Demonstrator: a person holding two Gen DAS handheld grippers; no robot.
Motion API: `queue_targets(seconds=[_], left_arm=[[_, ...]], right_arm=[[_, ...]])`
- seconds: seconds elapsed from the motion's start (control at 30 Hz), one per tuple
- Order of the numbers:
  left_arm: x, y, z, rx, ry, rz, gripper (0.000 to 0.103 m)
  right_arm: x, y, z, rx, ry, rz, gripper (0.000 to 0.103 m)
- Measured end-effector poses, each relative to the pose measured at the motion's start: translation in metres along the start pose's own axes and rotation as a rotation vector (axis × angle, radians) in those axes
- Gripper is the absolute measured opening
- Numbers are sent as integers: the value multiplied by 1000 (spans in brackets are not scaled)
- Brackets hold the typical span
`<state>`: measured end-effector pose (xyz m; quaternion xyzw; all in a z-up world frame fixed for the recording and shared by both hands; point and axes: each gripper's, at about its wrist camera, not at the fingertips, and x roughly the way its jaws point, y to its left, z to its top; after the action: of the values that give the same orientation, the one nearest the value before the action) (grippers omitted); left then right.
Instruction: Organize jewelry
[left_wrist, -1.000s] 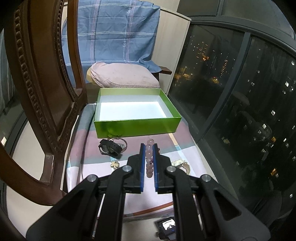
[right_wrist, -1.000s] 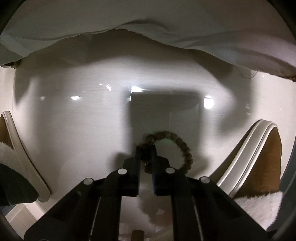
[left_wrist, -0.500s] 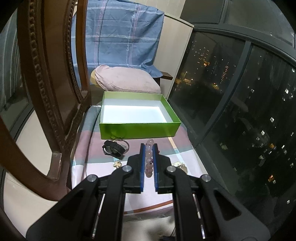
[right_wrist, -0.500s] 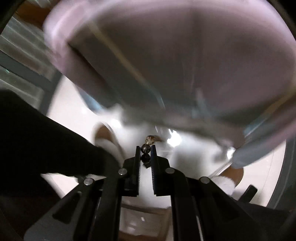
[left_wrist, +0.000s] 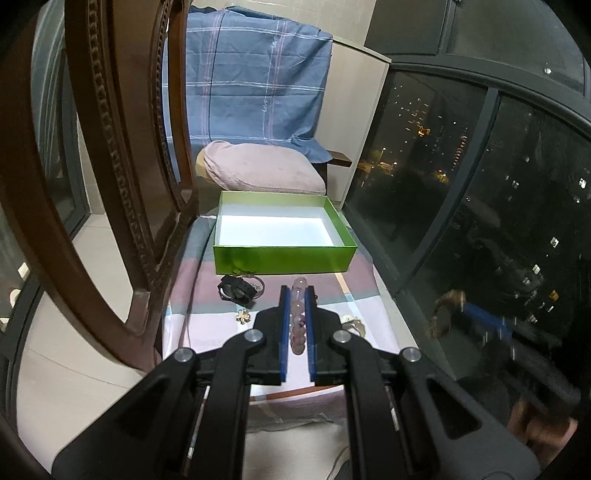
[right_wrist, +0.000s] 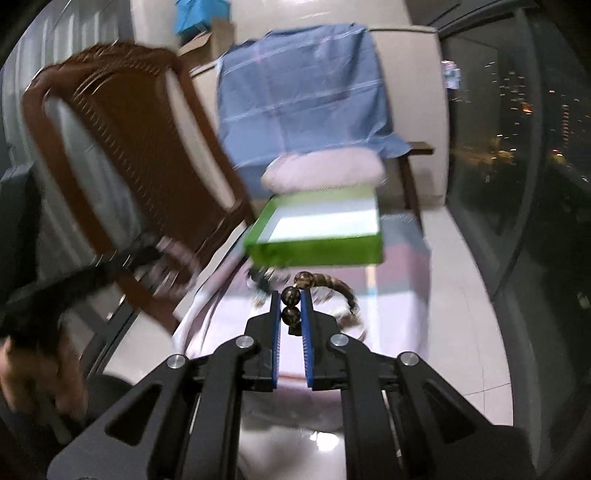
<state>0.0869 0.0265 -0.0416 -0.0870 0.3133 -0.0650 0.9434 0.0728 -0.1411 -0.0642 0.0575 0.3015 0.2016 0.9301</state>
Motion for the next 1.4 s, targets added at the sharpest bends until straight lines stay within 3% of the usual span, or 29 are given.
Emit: queue_targets(seconds=[0.17, 0.5, 1.2, 1.4], left_arm=[[-12, -7, 2, -1, -15, 30, 8], [-13, -17, 2, 5, -13, 66, 8], [4, -14, 3, 7, 22, 67, 8], [14, -13, 22, 21, 28, 45, 8]], right_arm=[[10, -14, 11, -44, -80, -48, 11], [7, -11, 22, -58, -101, -28, 11], [21, -11, 15, -49, -50, -18, 11], [30, -14, 27, -46, -39, 5, 11]])
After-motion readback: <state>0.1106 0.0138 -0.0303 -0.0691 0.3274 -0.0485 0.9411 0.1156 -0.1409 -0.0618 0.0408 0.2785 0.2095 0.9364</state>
